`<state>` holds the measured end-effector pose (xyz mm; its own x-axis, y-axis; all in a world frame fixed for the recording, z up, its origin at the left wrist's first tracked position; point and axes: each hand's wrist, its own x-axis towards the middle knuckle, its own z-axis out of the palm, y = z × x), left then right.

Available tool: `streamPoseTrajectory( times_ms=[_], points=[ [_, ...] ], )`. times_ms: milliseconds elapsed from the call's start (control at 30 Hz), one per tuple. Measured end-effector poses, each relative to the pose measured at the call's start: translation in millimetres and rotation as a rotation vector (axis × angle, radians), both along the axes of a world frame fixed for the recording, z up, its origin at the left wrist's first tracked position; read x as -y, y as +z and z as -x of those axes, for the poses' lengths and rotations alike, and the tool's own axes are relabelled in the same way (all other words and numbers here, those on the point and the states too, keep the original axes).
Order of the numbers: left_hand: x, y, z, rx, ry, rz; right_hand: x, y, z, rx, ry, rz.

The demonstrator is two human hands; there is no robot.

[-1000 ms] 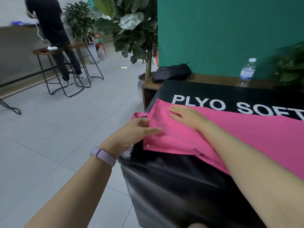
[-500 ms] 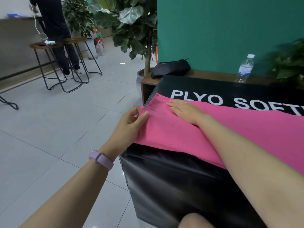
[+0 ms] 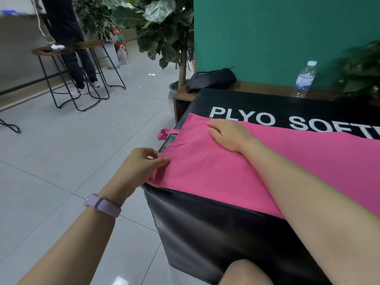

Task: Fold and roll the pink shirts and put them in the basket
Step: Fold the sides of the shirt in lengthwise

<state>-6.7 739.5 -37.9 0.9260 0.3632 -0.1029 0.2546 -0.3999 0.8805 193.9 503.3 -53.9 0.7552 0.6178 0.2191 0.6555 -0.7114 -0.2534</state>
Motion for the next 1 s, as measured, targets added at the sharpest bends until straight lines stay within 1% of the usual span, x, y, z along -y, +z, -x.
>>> streamPoseTrajectory(
  times_ms=[67,100,133,167,200,300,400,467,533,600,667,733,833,867,900,1000],
  points=[
    [5,1,1,0.018,0.055,-0.129,-2,4,9,0.311,-0.017,0.037],
    [9,1,3,0.022,0.067,-0.228,-2,8,15,0.415,-0.027,0.096],
    [12,1,6,0.026,0.073,-0.347,-3,13,22,0.446,-0.038,0.172],
    [15,-1,10,0.028,0.076,-0.456,-3,18,30,0.437,-0.053,0.243],
    [17,-3,13,0.032,0.078,-0.516,-1,21,40,0.391,-0.076,0.276],
    [16,-12,22,0.062,0.077,-0.502,22,25,66,0.228,-0.104,0.184],
    [15,-22,27,0.130,0.086,-0.491,75,25,102,0.039,-0.132,0.085],
    [16,-28,28,0.175,0.089,-0.496,116,21,127,-0.008,-0.167,0.023],
    [16,-31,29,0.186,0.089,-0.480,152,14,151,-0.041,-0.226,0.009],
    [15,-30,26,0.170,0.102,-0.443,180,5,172,-0.094,-0.296,0.058],
    [13,-28,20,0.118,0.117,-0.439,200,-7,189,-0.140,-0.356,0.155],
    [12,-26,14,0.084,0.126,-0.435,214,-15,200,-0.145,-0.413,0.227],
    [14,-22,16,0.056,0.139,-0.451,223,-19,210,-0.151,-0.456,0.246],
    [16,-20,20,0.036,0.147,-0.488,223,-18,212,-0.151,-0.456,0.247],
    [20,-19,24,0.024,0.167,-0.571,224,-18,213,-0.147,-0.456,0.251],
    [51,-6,29,0.090,0.209,-1.021,220,-14,214,-0.145,-0.466,0.293]
  ],
)
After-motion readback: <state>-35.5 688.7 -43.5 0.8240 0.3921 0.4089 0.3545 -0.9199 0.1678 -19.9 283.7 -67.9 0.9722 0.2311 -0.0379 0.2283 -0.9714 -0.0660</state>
